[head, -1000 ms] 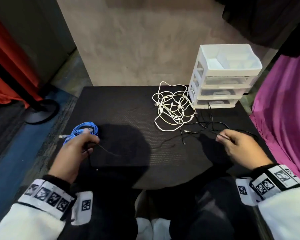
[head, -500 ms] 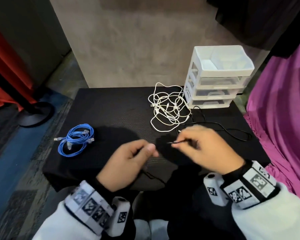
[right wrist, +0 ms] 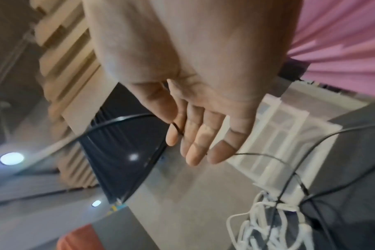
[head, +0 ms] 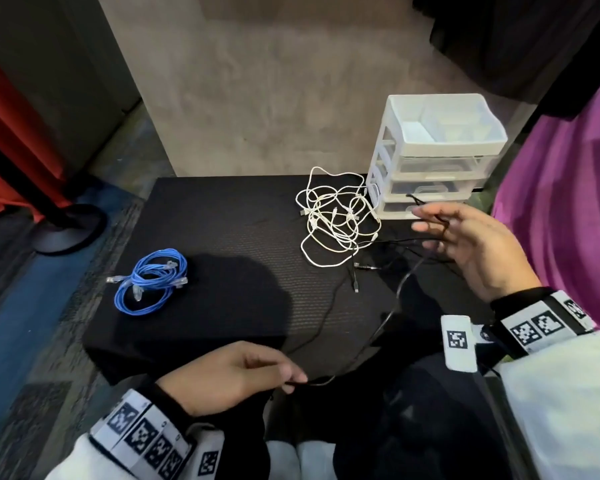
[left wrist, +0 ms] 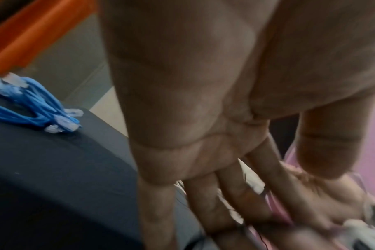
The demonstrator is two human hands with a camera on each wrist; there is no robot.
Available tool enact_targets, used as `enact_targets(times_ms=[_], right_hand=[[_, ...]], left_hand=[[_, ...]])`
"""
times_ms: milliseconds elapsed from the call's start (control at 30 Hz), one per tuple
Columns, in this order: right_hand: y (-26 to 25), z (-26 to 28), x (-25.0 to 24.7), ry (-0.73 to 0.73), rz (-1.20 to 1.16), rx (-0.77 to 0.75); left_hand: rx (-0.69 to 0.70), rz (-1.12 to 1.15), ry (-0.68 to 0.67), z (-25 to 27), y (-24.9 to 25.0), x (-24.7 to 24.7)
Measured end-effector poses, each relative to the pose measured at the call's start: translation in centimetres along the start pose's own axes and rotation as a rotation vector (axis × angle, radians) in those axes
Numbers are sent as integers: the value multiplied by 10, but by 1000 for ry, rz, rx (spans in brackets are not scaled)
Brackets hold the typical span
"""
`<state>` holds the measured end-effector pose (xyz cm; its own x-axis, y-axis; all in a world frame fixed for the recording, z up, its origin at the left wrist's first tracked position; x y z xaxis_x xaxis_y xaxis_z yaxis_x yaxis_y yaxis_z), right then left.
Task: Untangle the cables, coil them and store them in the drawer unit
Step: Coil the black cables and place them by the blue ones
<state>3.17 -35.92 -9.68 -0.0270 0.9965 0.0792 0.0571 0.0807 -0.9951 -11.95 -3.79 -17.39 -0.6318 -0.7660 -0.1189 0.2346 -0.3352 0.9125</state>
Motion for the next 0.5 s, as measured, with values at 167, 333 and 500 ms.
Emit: enact_targets(times_ms=[167, 333, 500], right_hand=[[-49, 32, 57, -82, 120, -235], [-17, 88, 132, -547, 389, -134], [26, 123, 140, -769, 461, 26]], left_hand=[[32, 124, 245, -33, 23, -1], [68, 702, 284, -61, 74, 1], [189, 958, 557, -54, 81, -36]])
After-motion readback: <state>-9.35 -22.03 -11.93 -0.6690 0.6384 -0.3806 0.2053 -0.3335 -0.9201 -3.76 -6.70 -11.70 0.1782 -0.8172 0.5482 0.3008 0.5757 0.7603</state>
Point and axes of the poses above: each hand's wrist, its own z-axis away from the middle knuckle, its own x-axis out of the palm, y = z × x, the point moved 8 cm from there along -z, towards the middle knuckle
